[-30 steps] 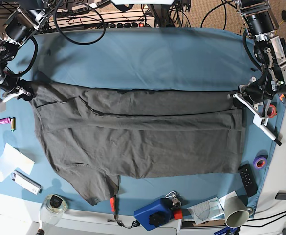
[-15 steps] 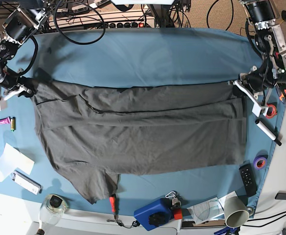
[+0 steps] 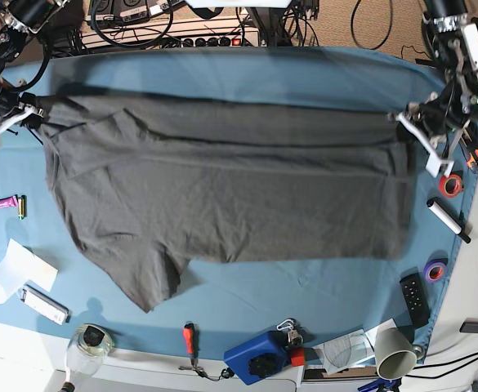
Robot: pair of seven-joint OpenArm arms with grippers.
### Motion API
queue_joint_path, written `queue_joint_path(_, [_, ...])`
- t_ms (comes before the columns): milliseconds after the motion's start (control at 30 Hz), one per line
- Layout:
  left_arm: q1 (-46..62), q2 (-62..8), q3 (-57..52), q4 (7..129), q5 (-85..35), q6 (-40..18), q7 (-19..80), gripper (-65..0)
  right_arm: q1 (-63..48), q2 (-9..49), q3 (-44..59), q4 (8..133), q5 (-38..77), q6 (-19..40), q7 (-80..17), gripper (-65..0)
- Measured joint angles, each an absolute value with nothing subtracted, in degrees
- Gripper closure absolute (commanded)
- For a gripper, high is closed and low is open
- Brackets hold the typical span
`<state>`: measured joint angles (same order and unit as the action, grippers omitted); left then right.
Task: Fold the T-shirt properly
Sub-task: 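Pull the folded edge back toward the robot with both grippers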
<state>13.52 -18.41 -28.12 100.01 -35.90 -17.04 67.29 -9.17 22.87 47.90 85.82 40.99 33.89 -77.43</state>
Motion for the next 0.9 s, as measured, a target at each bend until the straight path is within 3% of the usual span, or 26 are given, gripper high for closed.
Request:
queue_joint_path(233, [19.6, -18.4, -33.9, 103.5, -38.4, -18.8, 68.3, 0.0, -11.3, 22.8, 51.1, 85.8, 41.9, 33.9, -77.6, 0.0])
queue_joint_path(900, [24.8, -18.4, -34.1, 107.3, -39.5, -19.2, 69.6, 0.0, -15.7, 22.9, 51.7, 85.8, 43.4, 34.1, -77.6, 0.0])
